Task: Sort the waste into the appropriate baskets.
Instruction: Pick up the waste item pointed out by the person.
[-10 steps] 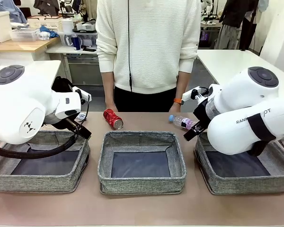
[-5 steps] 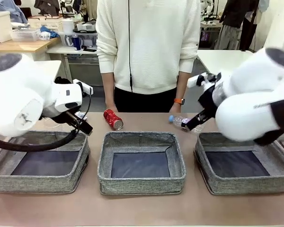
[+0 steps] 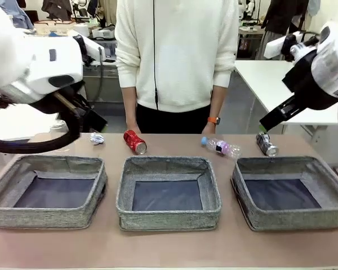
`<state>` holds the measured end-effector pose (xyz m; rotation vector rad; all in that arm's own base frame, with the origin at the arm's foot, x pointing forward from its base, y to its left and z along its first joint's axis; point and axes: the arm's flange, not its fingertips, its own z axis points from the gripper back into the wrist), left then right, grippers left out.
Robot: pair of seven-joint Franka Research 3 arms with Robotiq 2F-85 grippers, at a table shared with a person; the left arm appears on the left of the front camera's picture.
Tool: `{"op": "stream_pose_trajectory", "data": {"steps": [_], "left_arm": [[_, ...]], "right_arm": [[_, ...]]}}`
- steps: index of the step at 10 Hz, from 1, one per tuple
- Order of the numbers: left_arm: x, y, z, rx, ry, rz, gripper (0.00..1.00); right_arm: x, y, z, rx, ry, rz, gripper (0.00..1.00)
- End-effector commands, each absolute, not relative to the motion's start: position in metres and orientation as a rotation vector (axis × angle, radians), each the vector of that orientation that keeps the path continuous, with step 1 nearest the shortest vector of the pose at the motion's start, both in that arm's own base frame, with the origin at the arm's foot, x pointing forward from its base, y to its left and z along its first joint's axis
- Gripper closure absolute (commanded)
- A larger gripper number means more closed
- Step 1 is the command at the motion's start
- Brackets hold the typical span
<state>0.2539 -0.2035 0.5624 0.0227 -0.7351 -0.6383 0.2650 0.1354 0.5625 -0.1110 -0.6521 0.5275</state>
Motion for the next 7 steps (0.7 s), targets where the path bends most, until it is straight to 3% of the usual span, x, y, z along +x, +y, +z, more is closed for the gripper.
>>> {"op": "stream_pose_trajectory", "data": {"steps": [1,2,4,6,7], "left_arm": [[0.283,-0.202,0.535,-0.006,-0.660,-0.631,0.00],[0.254,-0.204,0.562,0.023,-0.735,-0.638,0.00],[0.276,-0.182,0.557,-0.268,-0.546,-0.704,0.00],[0.287,-0.131,0.557,-0.738,-0.407,-0.691,0.00],[0.287,-0.104,0.553,-0.834,-0.442,-0.588,0.00]], "right_arm": [[0.275,0.138,0.559,-0.032,-0.662,0.541,0.00],[0.265,0.135,0.563,-0.111,-0.652,0.527,0.00],[0.274,0.114,0.559,0.275,-0.606,0.384,0.00],[0.273,0.086,0.557,0.767,-0.417,0.222,0.00],[0.270,0.074,0.550,0.917,-0.367,0.212,0.00]]}}
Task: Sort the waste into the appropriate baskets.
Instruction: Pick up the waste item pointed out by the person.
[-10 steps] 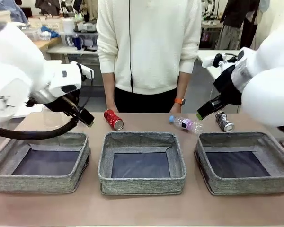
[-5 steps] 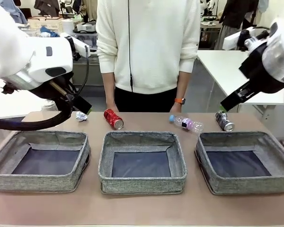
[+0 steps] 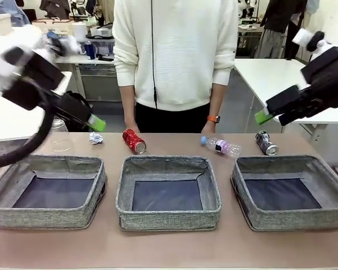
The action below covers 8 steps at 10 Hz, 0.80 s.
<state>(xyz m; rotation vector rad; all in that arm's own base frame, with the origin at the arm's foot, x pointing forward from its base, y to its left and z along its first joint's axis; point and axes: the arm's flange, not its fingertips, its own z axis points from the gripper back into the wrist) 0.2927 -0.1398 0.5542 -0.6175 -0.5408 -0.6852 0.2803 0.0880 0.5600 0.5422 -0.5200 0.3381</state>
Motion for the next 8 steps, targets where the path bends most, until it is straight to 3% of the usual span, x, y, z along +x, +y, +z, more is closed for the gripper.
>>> {"op": "stream_pose_trajectory", "data": {"steps": [1,5,8], "left_arm": [[0.282,-0.072,0.549,-0.931,-0.501,-0.537,0.00],[0.233,0.009,0.499,-1.072,-0.662,-0.197,0.00],[0.197,0.073,0.444,-1.126,-0.632,0.033,0.00]], "right_arm": [[0.265,0.060,0.539,1.014,-0.357,0.221,0.00],[0.226,-0.022,0.494,1.213,-0.474,-0.052,0.00],[0.199,-0.093,0.465,1.205,-0.492,-0.170,0.00]]}}
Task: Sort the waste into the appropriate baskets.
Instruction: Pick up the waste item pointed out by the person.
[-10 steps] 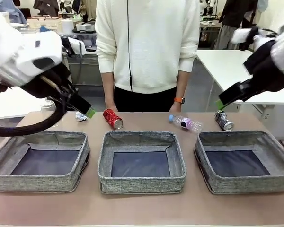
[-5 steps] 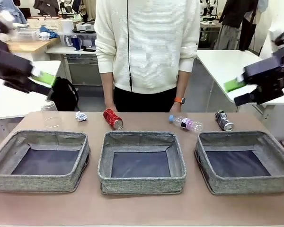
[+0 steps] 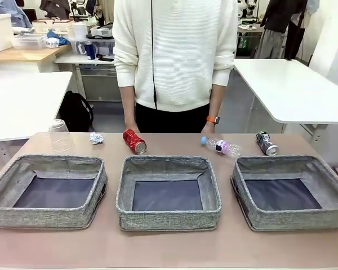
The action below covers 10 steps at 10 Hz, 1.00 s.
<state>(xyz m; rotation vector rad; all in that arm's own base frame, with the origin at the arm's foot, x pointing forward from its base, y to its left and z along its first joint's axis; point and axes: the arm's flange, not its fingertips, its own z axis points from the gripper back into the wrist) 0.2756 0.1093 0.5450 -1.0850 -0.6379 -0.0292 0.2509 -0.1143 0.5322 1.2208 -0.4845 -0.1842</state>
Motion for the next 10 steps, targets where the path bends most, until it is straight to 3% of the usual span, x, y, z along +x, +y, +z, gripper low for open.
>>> {"op": "stream_pose_trajectory", "data": {"steps": [1,2,10], "left_arm": [[0.194,0.091,0.423,-1.153,-0.614,0.149,0.00],[0.276,0.109,0.545,-1.085,-0.638,-0.029,0.00],[0.276,0.109,0.545,-1.085,-0.638,-0.029,0.00]], "right_arm": [[0.199,-0.104,0.460,1.160,-0.490,-0.206,0.00],[0.251,-0.114,0.532,1.221,-0.484,-0.184,0.00],[0.251,-0.114,0.532,1.221,-0.484,-0.184,0.00]]}}
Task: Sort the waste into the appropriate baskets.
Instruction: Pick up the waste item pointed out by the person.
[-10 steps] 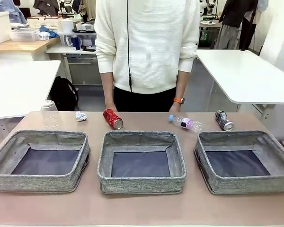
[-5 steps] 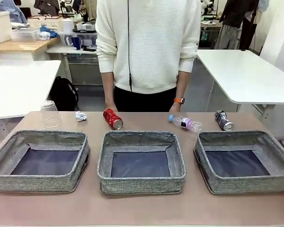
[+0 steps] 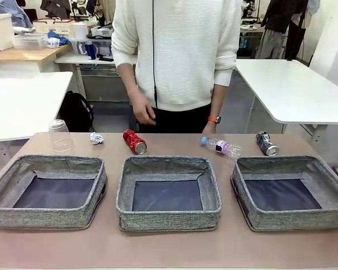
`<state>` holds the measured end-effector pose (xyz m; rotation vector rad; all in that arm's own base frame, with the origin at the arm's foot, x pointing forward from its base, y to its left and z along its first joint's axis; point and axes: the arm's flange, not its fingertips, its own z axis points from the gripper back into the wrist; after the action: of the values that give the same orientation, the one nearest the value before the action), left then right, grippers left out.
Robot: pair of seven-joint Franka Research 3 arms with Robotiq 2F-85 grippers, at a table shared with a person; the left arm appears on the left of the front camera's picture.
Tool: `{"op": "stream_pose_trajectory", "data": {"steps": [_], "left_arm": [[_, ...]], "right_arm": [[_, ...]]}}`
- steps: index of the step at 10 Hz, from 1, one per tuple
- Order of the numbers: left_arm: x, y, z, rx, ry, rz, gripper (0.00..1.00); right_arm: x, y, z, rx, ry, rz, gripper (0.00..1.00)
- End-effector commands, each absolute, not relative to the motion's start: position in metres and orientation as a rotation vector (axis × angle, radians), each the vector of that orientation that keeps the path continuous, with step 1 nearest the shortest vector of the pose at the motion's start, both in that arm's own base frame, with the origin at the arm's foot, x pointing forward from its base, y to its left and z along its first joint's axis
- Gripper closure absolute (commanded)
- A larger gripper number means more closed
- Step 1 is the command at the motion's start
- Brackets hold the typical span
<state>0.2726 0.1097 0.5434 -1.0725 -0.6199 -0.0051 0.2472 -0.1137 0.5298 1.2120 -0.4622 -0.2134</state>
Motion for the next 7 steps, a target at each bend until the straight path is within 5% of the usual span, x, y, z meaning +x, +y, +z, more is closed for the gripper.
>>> {"op": "stream_pose_trajectory", "data": {"steps": [1,7], "left_arm": [[0.2756,0.1093,0.5450,-1.085,-0.638,-0.029,0.00],[0.2756,0.1093,0.5450,-1.085,-0.638,-0.029,0.00]], "right_arm": [[0.2509,-0.1143,0.5322,1.221,-0.484,-0.184,0.00],[0.2509,-0.1143,0.5322,1.221,-0.484,-0.184,0.00]]}}
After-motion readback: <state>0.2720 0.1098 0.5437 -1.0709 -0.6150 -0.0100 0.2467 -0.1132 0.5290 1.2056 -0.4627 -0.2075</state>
